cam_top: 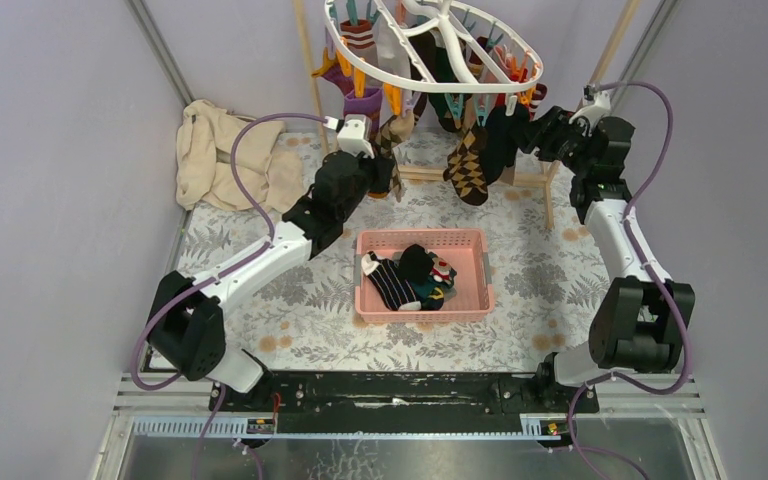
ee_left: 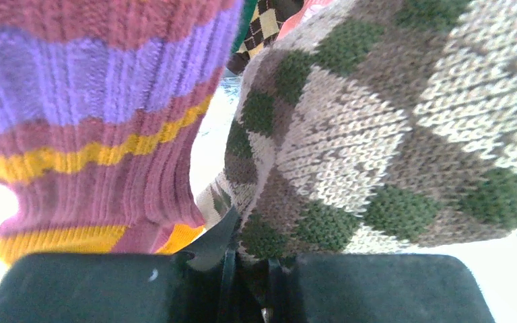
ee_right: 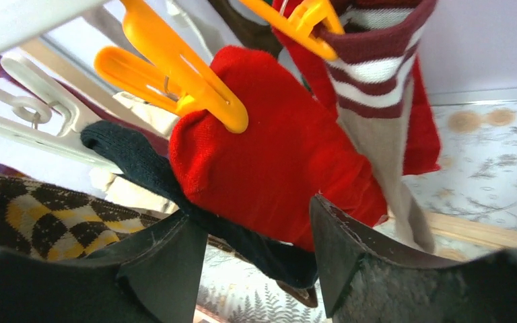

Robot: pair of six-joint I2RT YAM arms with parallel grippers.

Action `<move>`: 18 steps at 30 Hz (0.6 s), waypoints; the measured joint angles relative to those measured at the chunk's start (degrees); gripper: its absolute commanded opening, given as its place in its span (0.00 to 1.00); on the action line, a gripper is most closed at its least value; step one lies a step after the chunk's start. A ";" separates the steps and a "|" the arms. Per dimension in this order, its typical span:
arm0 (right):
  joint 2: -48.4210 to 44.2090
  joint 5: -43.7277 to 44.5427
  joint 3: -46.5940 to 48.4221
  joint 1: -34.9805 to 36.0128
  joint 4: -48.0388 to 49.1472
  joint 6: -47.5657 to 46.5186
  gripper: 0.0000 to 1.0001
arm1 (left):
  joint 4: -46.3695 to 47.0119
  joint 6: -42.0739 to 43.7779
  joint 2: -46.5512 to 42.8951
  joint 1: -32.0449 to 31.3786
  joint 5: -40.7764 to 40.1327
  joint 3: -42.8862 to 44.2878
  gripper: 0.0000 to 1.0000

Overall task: Remove the socks clipped to the hanger
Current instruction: Adjust the hanger on the clothesline.

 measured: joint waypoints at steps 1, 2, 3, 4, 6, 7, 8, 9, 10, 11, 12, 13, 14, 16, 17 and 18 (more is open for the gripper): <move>0.61 -1.27 -0.35 0.00 1.16 0.66 0.59 | -0.04 0.00 -0.07 0.09 0.17 -0.02 0.17; 1.27 -2.60 -0.79 0.00 2.56 1.53 0.58 | -0.07 0.00 -0.15 0.17 0.22 -0.09 0.18; 1.77 -3.87 -1.27 0.00 3.96 2.40 0.57 | -0.11 0.00 -0.20 0.24 0.35 -0.15 0.18; 2.19 -5.22 -2.08 0.00 5.84 3.56 0.55 | -0.17 0.00 -0.24 0.28 0.39 -0.15 0.18; 2.54 -7.32 -3.85 0.00 9.18 5.70 0.47 | -0.33 -0.02 -0.28 0.39 0.61 -0.17 0.18; 2.67 -8.35 -4.68 0.00 10.78 6.64 0.42 | -0.37 0.00 -0.31 0.39 0.68 -0.17 0.18; 2.84 -9.31 -5.46 0.00 12.41 7.82 0.39 | -0.44 -0.02 -0.31 0.42 0.85 -0.17 0.18; 2.93 -9.86 -5.92 0.00 13.44 8.57 0.37 | -0.52 -0.02 -0.31 0.42 1.05 -0.17 0.18; 2.97 -10.23 -6.29 0.00 14.23 9.33 0.35 | -0.63 -0.02 -0.31 0.44 1.25 -0.17 0.18; 2.97 -10.82 -6.73 0.02 15.10 9.90 0.31 | -0.70 -0.02 -0.31 0.44 1.36 -0.17 0.18; 2.97 -11.13 -7.04 0.11 15.74 10.19 0.27 | -0.79 -0.02 -0.31 0.44 1.46 -0.17 0.19; 2.97 -11.19 -7.28 0.28 16.24 10.40 0.22 | -0.85 -0.04 -0.31 0.44 1.57 -0.17 0.19; 2.97 -11.21 -7.41 0.35 16.39 10.38 0.18 | -0.90 -0.07 -0.31 0.44 1.70 -0.17 0.21; 2.97 -11.15 -7.52 0.66 16.37 10.34 0.14 | -1.01 -0.09 -0.31 0.44 1.86 -0.17 0.26; 2.91 -11.06 -7.52 0.92 16.13 10.19 0.12 | -1.18 -0.13 -0.31 0.44 1.97 -0.17 0.31; 2.75 -10.73 -7.52 1.31 15.47 9.73 0.11 | -1.46 -0.20 -0.31 0.46 2.19 -0.17 0.37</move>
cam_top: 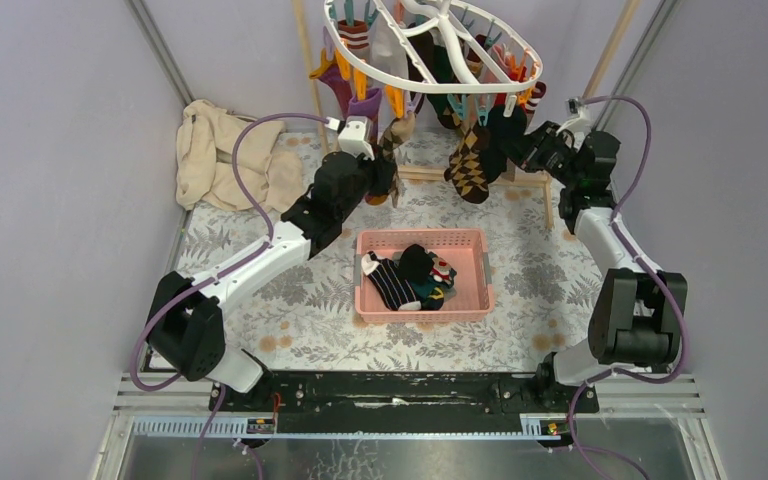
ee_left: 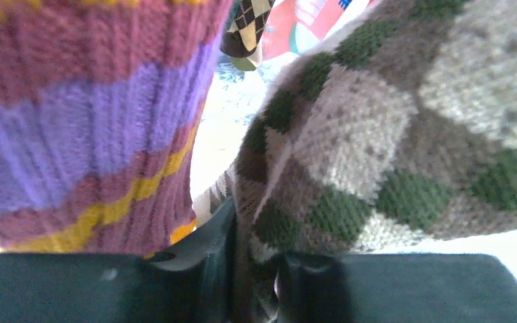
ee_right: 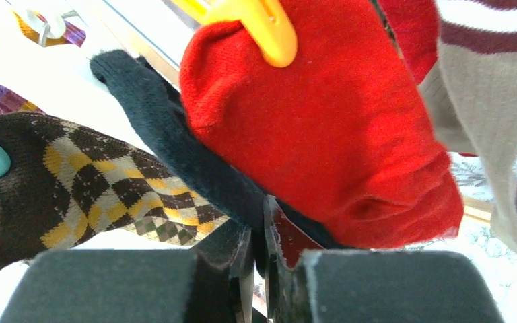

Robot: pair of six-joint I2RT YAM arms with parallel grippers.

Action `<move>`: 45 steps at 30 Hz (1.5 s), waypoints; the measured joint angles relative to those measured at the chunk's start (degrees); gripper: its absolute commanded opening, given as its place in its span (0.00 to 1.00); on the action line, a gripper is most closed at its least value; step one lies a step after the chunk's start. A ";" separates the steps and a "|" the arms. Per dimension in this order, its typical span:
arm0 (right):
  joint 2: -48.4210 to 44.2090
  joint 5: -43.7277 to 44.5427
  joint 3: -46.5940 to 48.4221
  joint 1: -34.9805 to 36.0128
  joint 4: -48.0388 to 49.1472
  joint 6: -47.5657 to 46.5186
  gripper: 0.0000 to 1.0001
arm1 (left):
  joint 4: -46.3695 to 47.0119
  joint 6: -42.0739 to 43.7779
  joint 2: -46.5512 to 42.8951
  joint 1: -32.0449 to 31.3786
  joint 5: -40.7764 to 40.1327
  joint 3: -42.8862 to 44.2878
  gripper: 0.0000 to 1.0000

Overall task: Remove the socks clipped to the hanger
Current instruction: Adjust the hanger on the clothesline.

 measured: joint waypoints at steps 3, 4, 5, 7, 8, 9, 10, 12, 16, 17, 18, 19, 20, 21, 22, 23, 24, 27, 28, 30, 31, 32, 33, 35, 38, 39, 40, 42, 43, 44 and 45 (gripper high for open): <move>-1.64 2.34 0.00 2.03 -4.13 -2.58 0.07 | -1.05 -0.11 0.00 0.00 0.59 0.02 0.57; -2.47 3.17 0.00 2.73 -5.66 -3.56 0.06 | -1.70 -0.39 0.00 0.02 0.74 0.07 0.62; -3.54 4.33 0.00 3.52 -7.52 -4.66 0.05 | -2.12 -0.39 0.00 0.02 0.85 0.11 0.66; -5.84 6.34 0.00 4.98 -10.75 -6.67 0.04 | -4.11 -1.05 -0.04 0.07 1.09 0.55 0.85; -6.99 7.39 0.00 5.64 -12.15 -7.43 0.03 | -4.98 -1.31 -0.15 0.07 1.25 0.74 0.96; -8.39 8.66 0.02 6.34 -13.75 -8.37 0.03 | -6.01 -1.70 -0.48 0.09 1.55 0.87 0.98; -9.46 9.33 0.04 6.80 -14.84 -9.09 0.02 | -7.37 -2.19 -0.92 0.09 1.81 1.01 0.99; -11.74 11.13 0.44 7.85 -17.75 -10.62 0.01 | -10.27 -3.52 -2.67 0.11 2.36 1.05 0.99; -14.99 14.23 1.75 9.75 -22.16 -12.92 0.00 | -14.49 -6.10 -7.93 0.15 3.56 0.94 0.99; -15.50 14.80 2.01 10.23 -22.97 -13.31 0.00 | -15.08 -6.73 -9.70 0.15 3.65 0.63 0.99; -15.96 15.28 2.23 10.86 -23.67 -13.68 0.00 | -15.39 -7.26 -11.17 0.15 3.76 0.24 0.99; -16.28 15.80 2.43 11.43 -24.33 -14.03 0.00 | -15.72 -7.78 -12.83 0.15 3.80 -0.33 0.99; -16.57 16.37 2.75 12.31 -25.09 -14.43 0.00 | -16.09 -8.26 -14.45 0.15 3.91 -0.96 0.99; -16.70 16.70 3.10 12.98 -25.75 -14.71 0.00 | -16.61 -8.81 -16.11 0.15 4.02 -1.68 0.99; -16.74 17.11 3.54 13.81 -26.40 -14.99 0.00 | -17.09 -9.11 -17.22 0.15 4.02 -2.16 0.99; -16.72 17.79 4.13 14.78 -27.32 -15.34 0.00 | -17.57 -9.49 -18.34 0.15 4.02 -2.75 0.99; -16.72 18.14 4.59 15.65 -27.89 -15.67 0.00 | -18.10 -9.88 -19.34 0.15 4.02 -3.43 0.99; -16.70 19.61 6.56 18.62 -30.03 -16.50 0.00 | -18.75 -10.43 -20.61 0.15 4.02 -5.05 0.99; -16.59 20.13 7.56 19.87 -30.75 -16.76 0.00 | -18.93 -10.49 -20.76 0.15 4.02 -5.51 0.99; -16.20 21.14 9.27 22.08 -31.58 -17.40 0.00 | -19.65 -10.73 -20.81 0.15 4.02 -6.29 0.99; -15.76 21.77 10.49 23.34 -32.20 -17.75 0.00 | -19.96 -10.86 -20.81 0.15 4.02 -6.64 0.99; -15.39 22.27 11.30 24.26 -32.50 -18.05 0.00 | -20.22 -10.91 -20.81 0.15 4.02 -6.97 0.99; -14.71 22.95 12.61 25.57 -33.51 -18.49 0.00 | -20.50 -11.04 -20.85 0.15 4.02 -7.28 0.99; -12.98 24.39 15.21 27.78 -35.01 -19.21 0.00 | -20.79 -11.10 -20.92 0.15 4.00 -7.54 0.99; -9.33 27.28 20.04 31.54 -37.83 -20.70 0.00 | -21.03 -11.13 -21.53 0.15 4.00 -8.11 0.99; -8.28 27.93 21.16 32.46 -38.40 -21.18 0.00 | -21.09 -11.13 -21.79 0.15 3.98 -8.22 0.99; -7.15 28.79 22.62 33.55 -39.52 -21.62 0.00 | -21.16 -11.13 -22.10 0.15 3.98 -8.31 0.99; -4.83 30.18 25.29 35.30 -41.18 -22.43 0.00 | -21.24 -11.13 -22.64 0.15 3.98 -8.37 0.99; -3.45 31.12 26.93 36.26 -42.10 -22.84 0.00 | -21.24 -11.13 -22.86 0.15 3.98 -8.37 0.99; -2.10 31.67 28.48 36.96 -42.77 -23.17 0.00 | -21.24 -11.13 -23.12 0.15 3.96 -8.39 0.99; -0.87 32.15 29.75 37.62 -43.28 -23.50 0.00 | -21.24 -11.13 -23.32 0.15 3.96 -8.46 0.99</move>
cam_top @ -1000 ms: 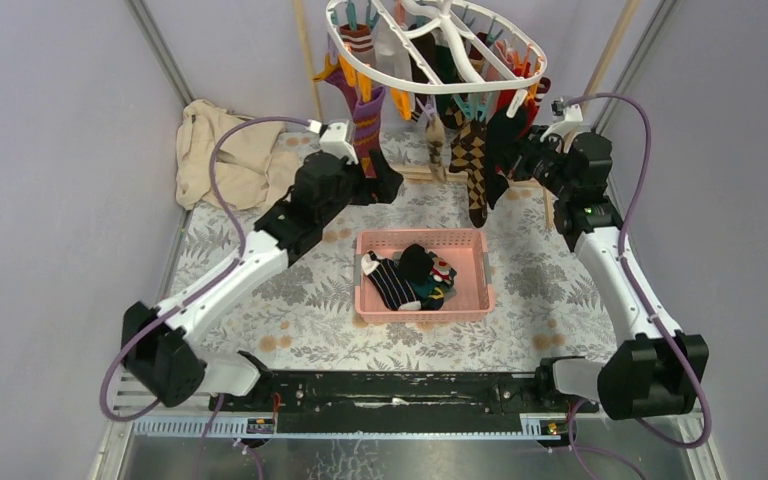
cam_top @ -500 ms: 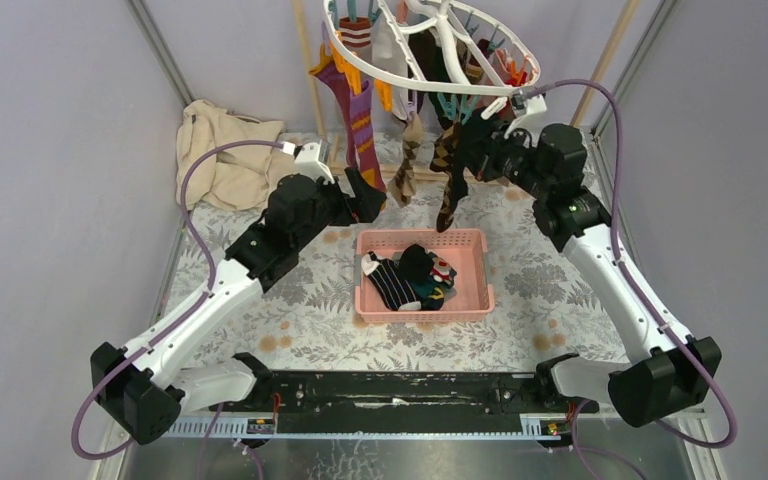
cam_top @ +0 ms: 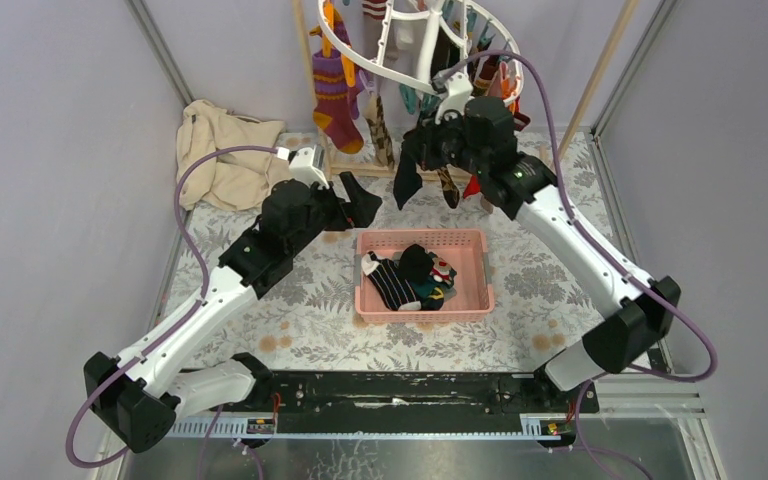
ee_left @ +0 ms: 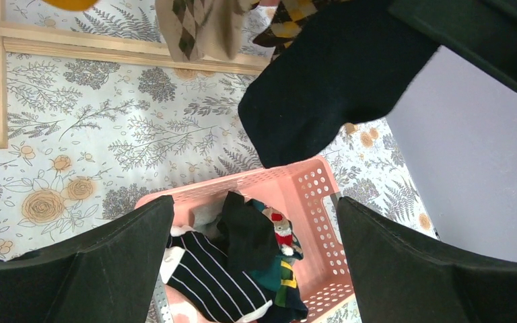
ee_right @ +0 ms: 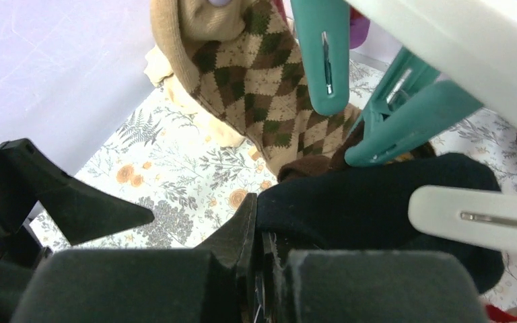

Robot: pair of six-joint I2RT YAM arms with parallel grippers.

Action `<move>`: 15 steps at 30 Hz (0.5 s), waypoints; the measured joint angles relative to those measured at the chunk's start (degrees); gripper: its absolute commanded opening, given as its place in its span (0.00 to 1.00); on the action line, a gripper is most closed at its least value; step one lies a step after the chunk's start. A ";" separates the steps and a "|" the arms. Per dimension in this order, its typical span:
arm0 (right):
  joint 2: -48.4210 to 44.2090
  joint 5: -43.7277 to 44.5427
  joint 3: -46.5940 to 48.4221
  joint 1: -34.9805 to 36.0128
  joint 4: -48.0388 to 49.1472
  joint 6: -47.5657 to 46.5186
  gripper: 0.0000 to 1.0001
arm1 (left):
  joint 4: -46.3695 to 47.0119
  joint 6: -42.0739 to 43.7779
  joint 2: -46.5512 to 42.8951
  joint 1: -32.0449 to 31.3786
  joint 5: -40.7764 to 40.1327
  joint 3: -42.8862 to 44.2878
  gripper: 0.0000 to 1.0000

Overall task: Remove the socks clipped to the hanger
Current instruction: Adjust the hanger on the clothesline.

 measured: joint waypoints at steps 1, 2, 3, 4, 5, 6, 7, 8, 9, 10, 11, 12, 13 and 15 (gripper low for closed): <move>1.20 0.61 1.40 0.61 -0.96 -0.22 0.00 | -0.02 0.00 -0.17 0.00 0.00 -0.04 0.99; 2.51 1.11 2.99 1.18 -1.79 -0.48 0.00 | -0.04 0.02 -0.33 0.00 0.00 -0.11 0.99; 3.61 1.53 4.26 1.55 -2.56 -0.70 0.00 | -0.07 0.02 -0.39 0.00 -0.02 -0.17 0.99; 4.92 2.08 5.92 1.97 -3.50 -0.96 0.00 | -0.09 0.02 -0.42 0.00 -0.02 -0.20 0.99; 6.03 2.49 7.39 2.29 -4.22 -1.20 0.00 | -0.20 0.02 -0.42 0.00 -0.02 -0.20 0.99; 6.82 2.78 8.39 2.49 -4.74 -1.44 0.00 | -0.33 0.04 -0.42 0.00 -0.02 -0.20 0.99; 7.61 3.21 9.51 2.75 -5.57 -1.66 0.00 | -0.44 0.04 -0.42 0.00 -0.04 -0.20 0.99; 8.28 3.58 10.49 2.93 -6.25 -1.86 0.00 | -0.48 0.04 -0.42 0.00 -0.04 -0.20 0.99; 8.81 3.93 11.37 3.10 -6.91 -2.10 0.00 | -0.46 0.04 -0.42 0.00 -0.04 -0.20 0.99; 9.20 4.09 11.91 3.21 -7.32 -2.36 0.00 | -0.46 0.04 -0.42 0.00 -0.04 -0.20 0.99; 9.44 4.50 12.28 3.41 -7.76 -2.62 0.00 | -0.46 0.04 -0.42 0.00 -0.04 -0.20 0.99; 9.46 4.94 12.33 3.54 -8.13 -2.82 0.00 | -0.46 0.07 -0.42 0.00 -0.04 -0.20 0.99; 9.46 5.16 12.33 3.63 -8.41 -2.97 0.00 | -0.46 0.07 -0.42 0.00 -0.04 -0.20 0.99; 9.35 5.77 12.26 3.76 -8.85 -3.26 0.00 | -0.46 0.04 -0.42 0.00 -0.02 -0.20 0.99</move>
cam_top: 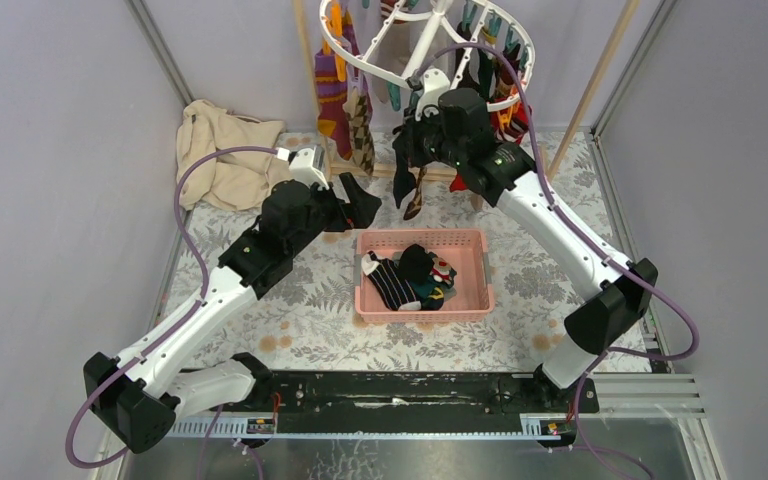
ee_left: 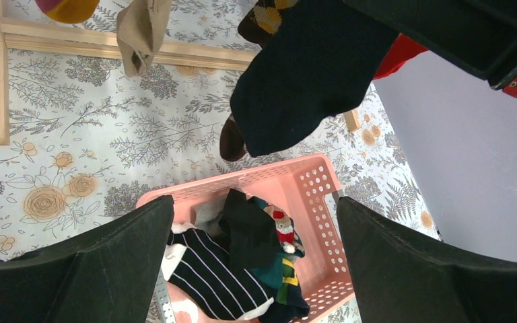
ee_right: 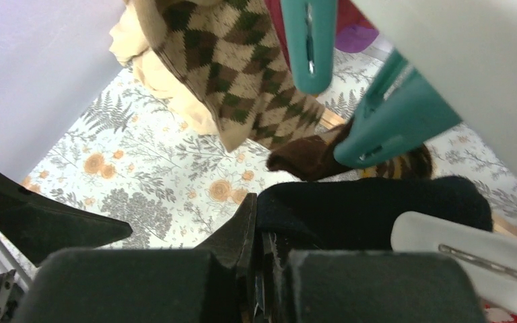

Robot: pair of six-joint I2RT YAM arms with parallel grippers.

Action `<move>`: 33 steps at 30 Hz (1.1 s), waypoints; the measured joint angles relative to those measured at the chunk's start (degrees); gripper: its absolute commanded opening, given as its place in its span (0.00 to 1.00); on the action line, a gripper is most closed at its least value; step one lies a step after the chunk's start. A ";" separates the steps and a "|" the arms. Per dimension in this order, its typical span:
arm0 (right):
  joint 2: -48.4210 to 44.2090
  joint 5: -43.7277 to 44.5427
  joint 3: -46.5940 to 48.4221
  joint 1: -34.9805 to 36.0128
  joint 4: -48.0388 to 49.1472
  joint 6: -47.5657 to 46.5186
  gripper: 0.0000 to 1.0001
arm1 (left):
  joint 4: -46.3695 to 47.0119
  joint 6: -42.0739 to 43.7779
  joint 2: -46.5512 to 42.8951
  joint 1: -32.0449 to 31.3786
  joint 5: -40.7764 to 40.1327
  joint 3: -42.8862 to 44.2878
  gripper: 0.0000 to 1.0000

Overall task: Remove the socks clipped to the hanger
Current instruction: Adjust the hanger on the clothesline, then remove the sock from the hanger.

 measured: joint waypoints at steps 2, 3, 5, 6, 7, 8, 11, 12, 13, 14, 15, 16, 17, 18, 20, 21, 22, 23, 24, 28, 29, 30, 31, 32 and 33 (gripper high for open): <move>-0.61 0.87 -0.94 0.09 -0.31 -0.39 0.00 | 0.00 0.02 0.00 0.00 0.02 0.00 0.99; -1.22 1.16 -1.73 0.09 -0.39 -0.55 0.00 | 0.00 0.00 0.00 0.00 0.04 0.00 0.99; -3.10 1.81 -3.96 0.11 -0.70 -0.85 0.00 | 0.02 0.00 0.00 0.00 0.15 0.00 0.99; -3.93 2.16 -4.83 0.11 -0.87 -0.96 0.00 | 0.02 0.00 0.00 0.00 0.35 0.00 0.99; -4.90 2.47 -5.81 0.13 -0.87 -1.07 0.00 | 0.02 0.00 0.00 0.00 0.59 0.00 0.99; -6.16 2.75 -7.10 0.13 -0.83 -1.22 0.00 | 0.04 -0.02 0.00 0.00 0.87 0.00 0.99; -9.46 3.91 -10.27 0.13 -1.01 -1.31 0.00 | 0.07 -0.04 0.00 0.00 1.81 0.00 0.99; -10.60 4.26 -11.37 0.13 -0.98 -1.33 0.00 | 0.09 -0.11 0.00 0.00 2.05 0.00 0.99; -11.74 4.68 -12.46 0.13 -1.03 -1.36 0.00 | 0.09 -0.22 0.00 0.00 2.45 0.00 0.99; -12.87 5.14 -13.53 0.13 -1.09 -1.38 0.00 | 0.13 -0.35 0.00 0.00 3.04 0.00 0.99; -13.73 5.46 -14.27 0.13 -1.16 -1.40 0.00 | 0.20 -0.46 0.00 -0.02 3.52 0.00 0.99; -14.43 5.81 -14.88 0.11 -1.20 -1.40 0.00 | 0.42 -0.59 0.00 -0.02 4.15 0.00 0.99; -15.21 6.12 -15.63 0.02 -1.22 -1.38 0.00 | 0.63 -0.72 0.00 -0.02 4.61 0.00 0.99; -15.96 6.38 -16.28 -0.13 -1.33 -1.36 0.00 | 0.87 -0.92 0.00 -0.17 5.05 0.00 0.99; -17.35 6.69 -17.53 -0.90 -1.68 -1.09 0.00 | 1.31 -1.38 0.00 -0.59 5.88 -0.02 0.99; -17.99 6.60 -18.10 -1.60 -1.84 -0.74 0.00 | 1.60 -1.64 0.00 -0.85 6.23 -0.02 0.99; -18.71 6.54 -18.73 -2.54 -1.79 -0.37 0.00 | 2.08 -1.79 0.00 -1.25 6.64 -0.11 0.99; -19.43 6.38 -19.37 -3.50 -1.79 0.11 0.00 | 2.51 -1.92 0.00 -1.70 6.93 -0.20 0.99; -20.35 5.81 -20.26 -4.92 -1.75 0.66 0.00 | 3.04 -2.05 0.07 -2.38 7.15 -0.33 0.99; -24.09 2.40 -23.63 -11.52 -1.60 3.17 0.00 | 5.90 -2.58 1.51 -5.84 8.15 -0.39 0.99; -24.94 1.22 -24.30 -13.09 -1.46 3.85 0.00 | 6.91 -2.69 2.25 -6.80 8.41 -0.39 0.99; -25.53 0.26 -24.74 -14.10 -1.42 4.37 0.00 | 7.61 -2.80 2.93 -7.41 8.59 -0.42 0.99; -26.10 -1.05 -25.16 -15.02 -1.38 4.96 0.00 | 8.48 -2.82 3.72 -8.28 8.70 -0.48 0.99; -26.58 -2.43 -25.55 -15.69 -1.16 5.55 0.00 | 9.55 -2.82 4.61 -9.11 8.83 -0.61 0.99; -27.04 -3.82 -25.92 -16.35 -0.83 6.12 0.00 | 10.43 -2.84 5.44 -9.86 8.90 -0.72 0.99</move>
